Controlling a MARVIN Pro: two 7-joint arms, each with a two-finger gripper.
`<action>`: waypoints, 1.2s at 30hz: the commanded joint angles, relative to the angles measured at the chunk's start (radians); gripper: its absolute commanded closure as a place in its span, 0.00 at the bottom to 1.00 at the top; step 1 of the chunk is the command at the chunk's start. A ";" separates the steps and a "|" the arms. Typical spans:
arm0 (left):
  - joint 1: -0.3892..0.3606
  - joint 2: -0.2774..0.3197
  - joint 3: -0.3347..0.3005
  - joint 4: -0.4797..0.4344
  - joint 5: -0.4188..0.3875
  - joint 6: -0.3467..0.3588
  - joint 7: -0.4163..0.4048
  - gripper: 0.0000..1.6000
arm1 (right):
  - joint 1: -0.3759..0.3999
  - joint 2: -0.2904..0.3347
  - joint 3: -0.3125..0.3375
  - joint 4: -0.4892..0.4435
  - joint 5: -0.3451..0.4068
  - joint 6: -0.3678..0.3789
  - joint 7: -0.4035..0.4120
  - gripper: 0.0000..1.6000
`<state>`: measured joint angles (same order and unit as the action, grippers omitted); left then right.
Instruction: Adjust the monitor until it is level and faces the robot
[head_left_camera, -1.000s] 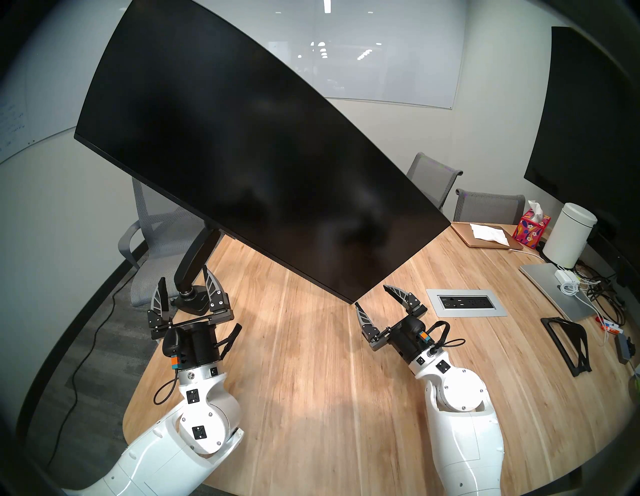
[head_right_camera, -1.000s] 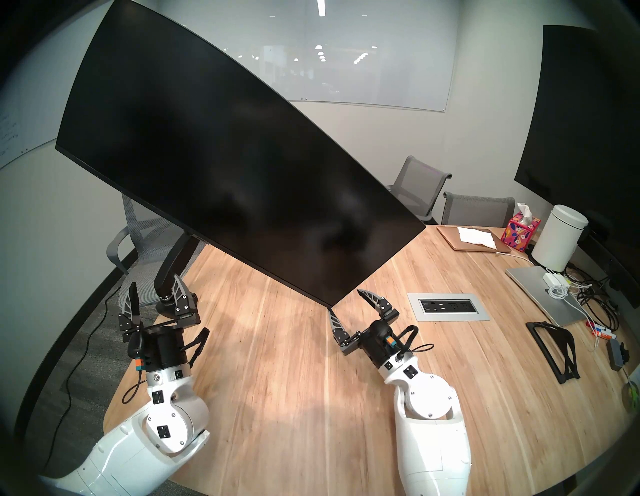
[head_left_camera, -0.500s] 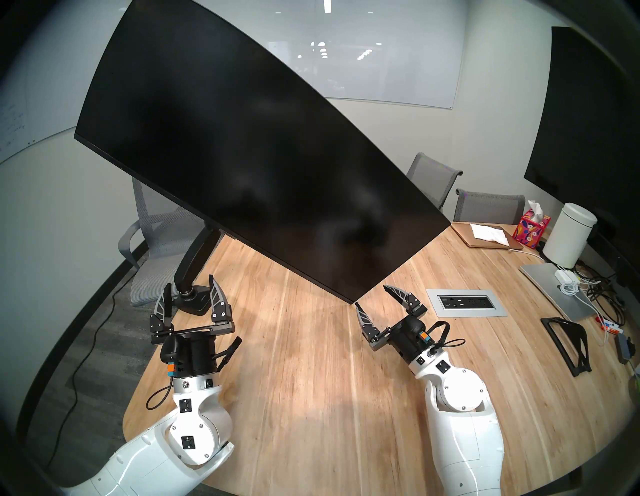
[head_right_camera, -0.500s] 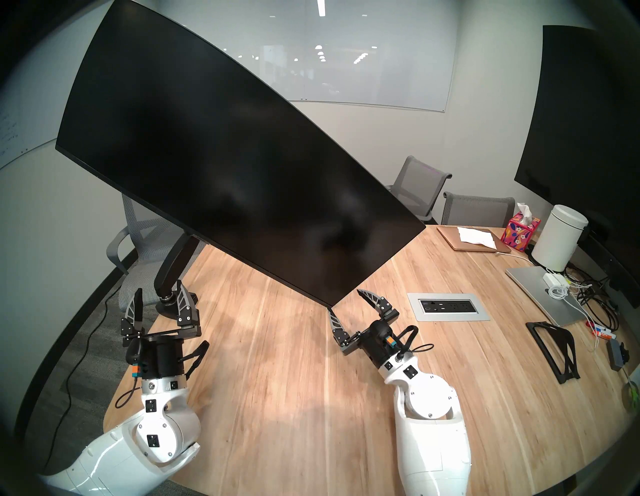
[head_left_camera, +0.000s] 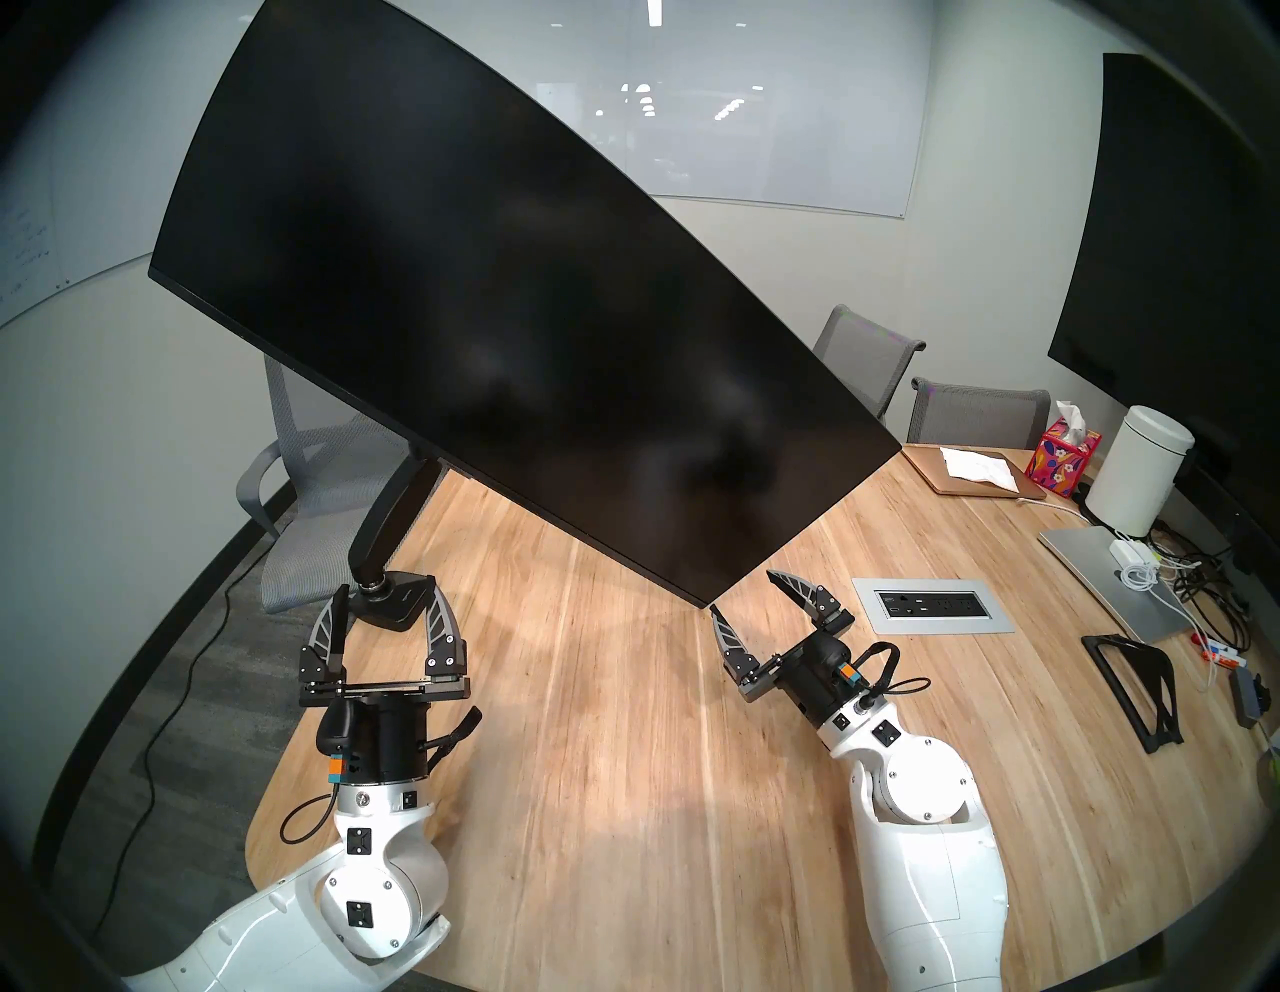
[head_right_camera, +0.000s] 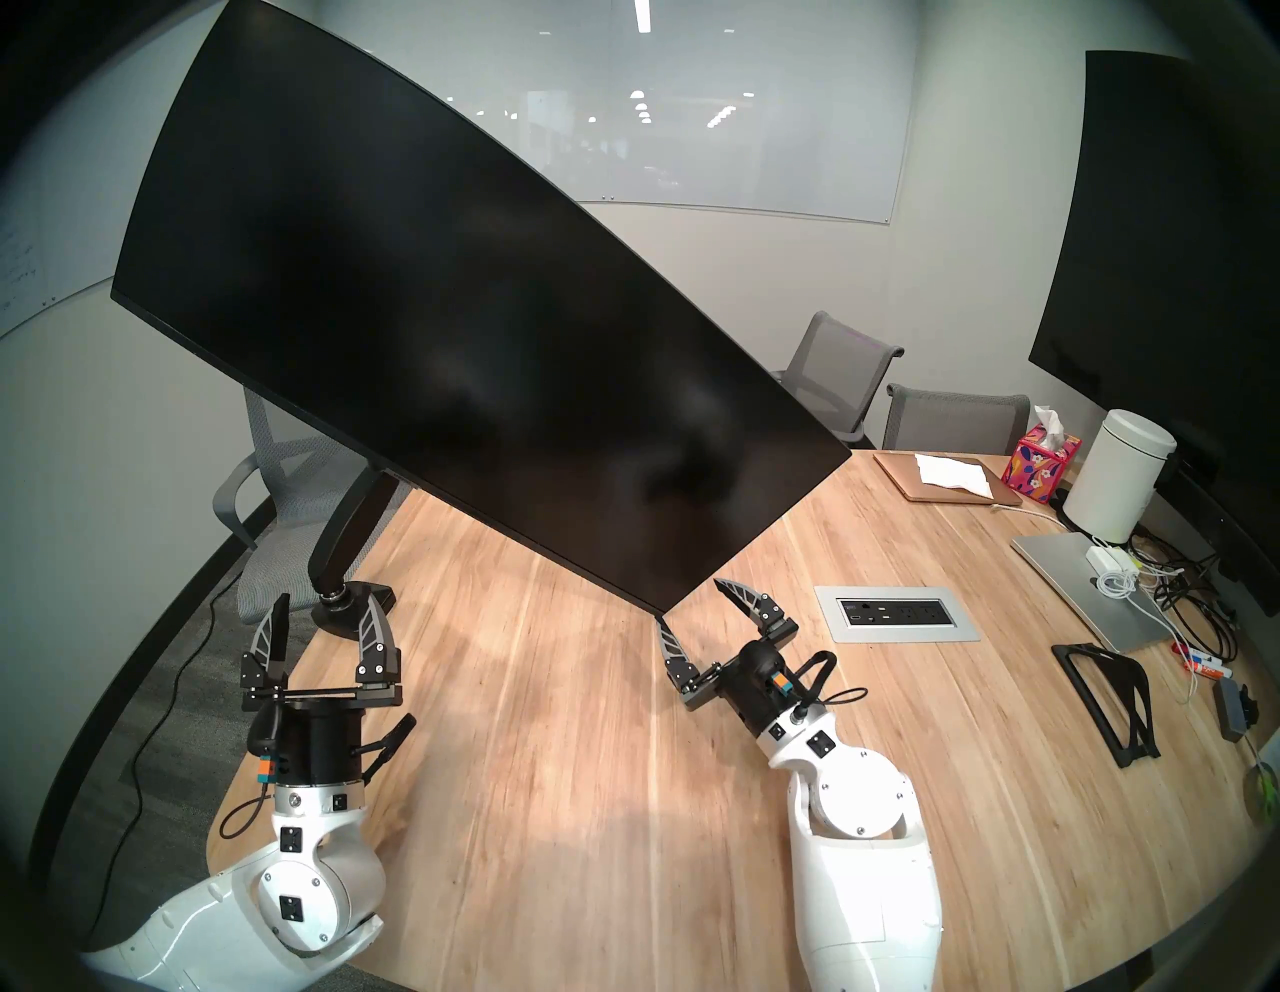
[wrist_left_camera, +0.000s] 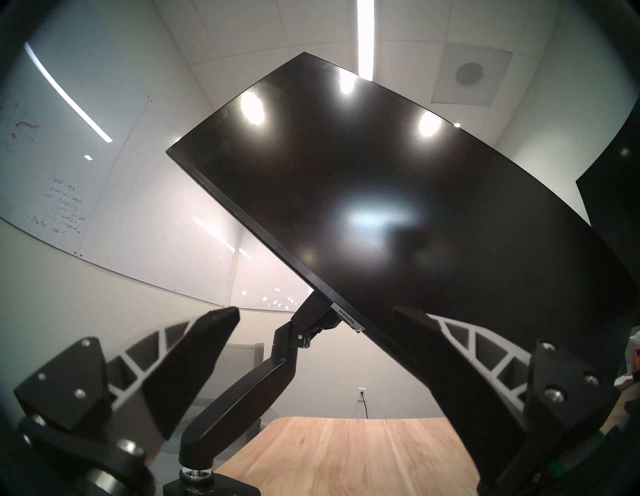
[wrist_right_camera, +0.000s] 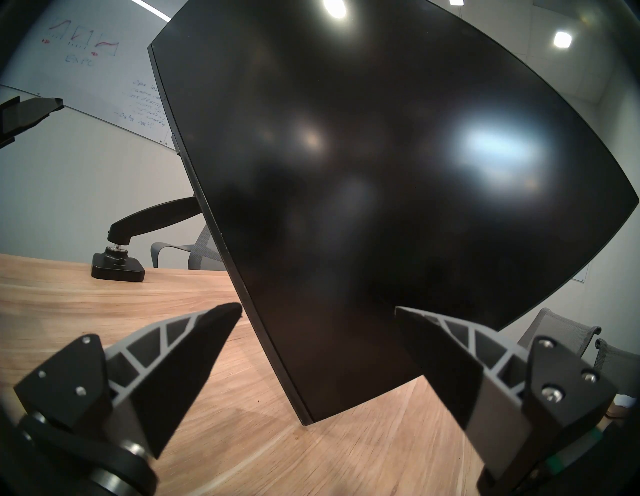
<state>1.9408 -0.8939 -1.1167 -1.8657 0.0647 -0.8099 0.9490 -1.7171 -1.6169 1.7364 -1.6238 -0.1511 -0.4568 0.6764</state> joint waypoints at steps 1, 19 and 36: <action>0.012 0.021 -0.002 -0.013 0.005 -0.016 -0.009 0.00 | 0.005 -0.001 0.001 -0.016 0.004 -0.001 0.000 0.00; 0.016 0.018 -0.007 -0.013 0.002 -0.017 -0.017 0.00 | 0.005 -0.001 0.001 -0.016 0.004 -0.001 0.000 0.00; 0.016 0.017 -0.008 -0.012 0.001 -0.018 -0.020 0.00 | 0.134 0.028 0.034 0.130 -0.029 -0.006 -0.032 0.00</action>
<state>1.9604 -0.8730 -1.1218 -1.8653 0.0651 -0.8237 0.9259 -1.6621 -1.5999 1.7702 -1.5153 -0.1858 -0.4630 0.6467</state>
